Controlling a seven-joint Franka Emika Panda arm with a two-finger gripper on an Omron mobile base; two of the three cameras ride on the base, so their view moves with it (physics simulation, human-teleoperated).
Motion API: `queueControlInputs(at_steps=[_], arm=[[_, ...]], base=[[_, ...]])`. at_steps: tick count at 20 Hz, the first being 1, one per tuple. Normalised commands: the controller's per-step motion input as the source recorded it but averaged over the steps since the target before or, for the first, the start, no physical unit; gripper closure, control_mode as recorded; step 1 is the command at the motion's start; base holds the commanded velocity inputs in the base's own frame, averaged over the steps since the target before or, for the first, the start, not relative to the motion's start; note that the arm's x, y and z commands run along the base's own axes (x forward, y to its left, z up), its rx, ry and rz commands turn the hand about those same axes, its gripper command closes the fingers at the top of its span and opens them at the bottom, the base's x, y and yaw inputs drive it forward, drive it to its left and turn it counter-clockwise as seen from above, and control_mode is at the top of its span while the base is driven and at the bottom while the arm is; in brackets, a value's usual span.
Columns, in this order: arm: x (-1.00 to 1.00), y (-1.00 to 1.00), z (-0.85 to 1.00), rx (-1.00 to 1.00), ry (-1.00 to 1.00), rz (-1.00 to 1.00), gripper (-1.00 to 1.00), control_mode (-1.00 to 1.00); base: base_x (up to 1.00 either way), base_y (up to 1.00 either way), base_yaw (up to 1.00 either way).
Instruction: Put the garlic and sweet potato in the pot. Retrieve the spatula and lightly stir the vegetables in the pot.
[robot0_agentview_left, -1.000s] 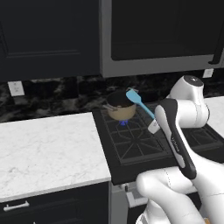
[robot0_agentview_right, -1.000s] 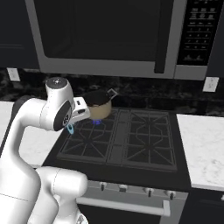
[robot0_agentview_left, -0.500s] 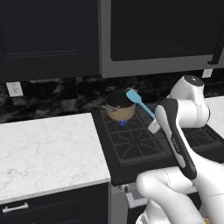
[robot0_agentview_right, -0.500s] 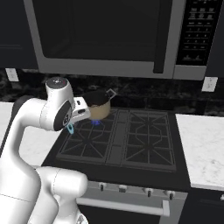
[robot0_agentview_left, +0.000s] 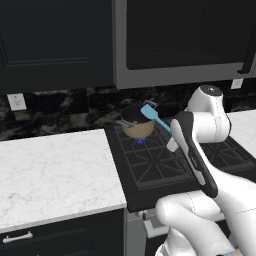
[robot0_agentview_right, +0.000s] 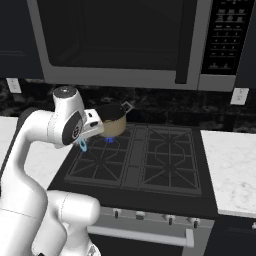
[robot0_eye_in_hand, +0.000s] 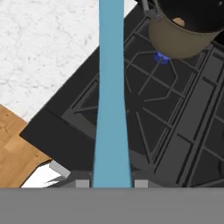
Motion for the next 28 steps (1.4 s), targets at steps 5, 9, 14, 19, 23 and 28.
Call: queueControlInputs(at_steps=[5,9,14,19,23,28], arm=[[0.74,-0.14,0.05,-0.13,0.03,0.06,1.0,-1.0],[0.85,-0.45,0.04,-0.23,0.0,0.0,1.0,-1.0],[0.44,-0.4,-0.07,-0.4,-0.01,0.01,1.0,-1.0],[0.0,-0.41,0.0,-0.26,-0.01,0.29,1.0,-1.0],[-0.07,-0.37,-0.01,-0.12,0.0,0.36,1.0,-1.0],[0.0,-0.27,-0.06,-0.25,-0.05,0.32,1.0,-1.0]], base=[[0.0,0.0,0.0],[0.0,0.0,0.0],[0.0,0.0,0.0],[0.0,0.0,0.0],[0.0,0.0,0.0],[0.0,0.0,0.0]])
